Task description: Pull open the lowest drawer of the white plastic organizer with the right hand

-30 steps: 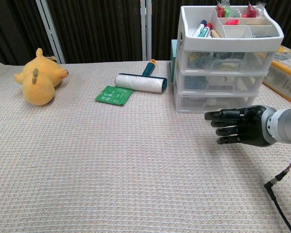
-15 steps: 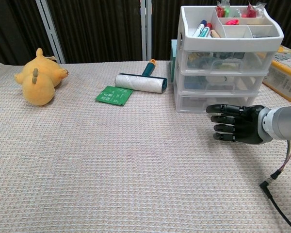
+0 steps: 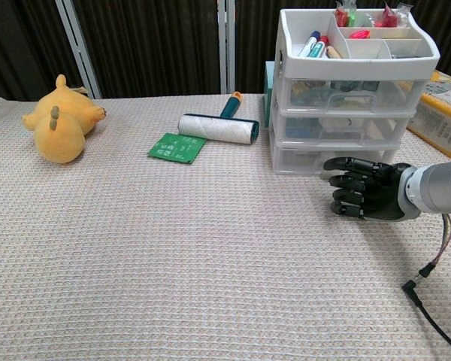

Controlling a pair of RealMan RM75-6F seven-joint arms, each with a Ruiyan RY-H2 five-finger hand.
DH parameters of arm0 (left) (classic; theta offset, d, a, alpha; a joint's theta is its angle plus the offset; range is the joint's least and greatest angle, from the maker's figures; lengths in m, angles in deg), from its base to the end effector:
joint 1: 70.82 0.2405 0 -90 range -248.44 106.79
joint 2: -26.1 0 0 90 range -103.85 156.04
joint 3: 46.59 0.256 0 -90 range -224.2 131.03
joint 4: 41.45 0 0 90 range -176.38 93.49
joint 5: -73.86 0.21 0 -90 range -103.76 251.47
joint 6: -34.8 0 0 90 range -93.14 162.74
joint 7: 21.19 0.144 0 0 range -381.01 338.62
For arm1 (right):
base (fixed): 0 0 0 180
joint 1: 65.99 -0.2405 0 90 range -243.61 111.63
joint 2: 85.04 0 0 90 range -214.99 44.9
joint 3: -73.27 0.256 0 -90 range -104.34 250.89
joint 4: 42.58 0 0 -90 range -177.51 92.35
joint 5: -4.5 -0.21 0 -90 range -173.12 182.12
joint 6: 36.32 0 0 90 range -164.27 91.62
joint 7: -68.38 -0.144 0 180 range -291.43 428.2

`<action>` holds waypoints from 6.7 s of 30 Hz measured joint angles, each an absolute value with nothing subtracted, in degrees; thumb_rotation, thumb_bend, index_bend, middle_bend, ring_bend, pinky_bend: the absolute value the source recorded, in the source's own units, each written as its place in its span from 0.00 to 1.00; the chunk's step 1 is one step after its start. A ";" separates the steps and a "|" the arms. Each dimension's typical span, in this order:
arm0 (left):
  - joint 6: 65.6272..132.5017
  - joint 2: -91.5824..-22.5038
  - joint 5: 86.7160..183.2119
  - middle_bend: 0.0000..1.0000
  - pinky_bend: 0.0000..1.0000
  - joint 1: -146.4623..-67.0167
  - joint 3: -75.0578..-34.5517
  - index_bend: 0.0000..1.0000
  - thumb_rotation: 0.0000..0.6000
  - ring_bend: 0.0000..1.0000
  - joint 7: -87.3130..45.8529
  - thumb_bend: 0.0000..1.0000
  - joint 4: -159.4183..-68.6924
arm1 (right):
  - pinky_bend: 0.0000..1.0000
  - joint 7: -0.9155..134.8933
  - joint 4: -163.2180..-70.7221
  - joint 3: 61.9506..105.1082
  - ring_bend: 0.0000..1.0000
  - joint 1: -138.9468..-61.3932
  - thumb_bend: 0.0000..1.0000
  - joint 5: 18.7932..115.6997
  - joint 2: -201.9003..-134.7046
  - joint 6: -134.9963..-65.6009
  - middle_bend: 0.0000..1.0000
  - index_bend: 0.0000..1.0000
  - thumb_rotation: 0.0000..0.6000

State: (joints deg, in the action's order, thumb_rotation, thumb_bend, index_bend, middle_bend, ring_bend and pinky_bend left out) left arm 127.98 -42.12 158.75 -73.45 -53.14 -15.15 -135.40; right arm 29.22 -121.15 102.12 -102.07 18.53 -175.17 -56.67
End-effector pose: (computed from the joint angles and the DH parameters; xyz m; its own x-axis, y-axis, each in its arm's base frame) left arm -0.2973 0.1792 0.1635 0.3964 -0.1775 0.9008 0.9179 0.0559 -0.3929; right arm -0.2005 -0.3554 -0.0423 -0.9857 0.0141 0.1681 -0.1069 0.7187 -0.6871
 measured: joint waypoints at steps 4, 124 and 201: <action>127.99 -42.12 158.77 0.00 0.00 -73.47 -53.15 0.00 1.00 0.00 -15.03 0.07 -135.43 | 0.70 28.83 -121.01 102.25 0.85 -102.13 0.36 18.61 -175.10 -56.74 0.86 0.22 1.00; 128.03 -42.11 160.37 0.00 0.00 -73.23 -51.95 0.00 1.00 0.00 -13.00 0.07 -136.65 | 0.70 42.00 -139.87 98.70 0.85 -95.90 0.35 37.49 -165.71 -70.93 0.85 0.15 1.00; 127.64 -42.12 161.09 0.00 0.00 -73.28 -51.47 0.00 1.00 0.00 -12.30 0.07 -137.09 | 0.68 42.55 -146.69 87.74 0.83 -95.80 0.28 44.52 -161.10 -68.15 0.83 0.11 1.00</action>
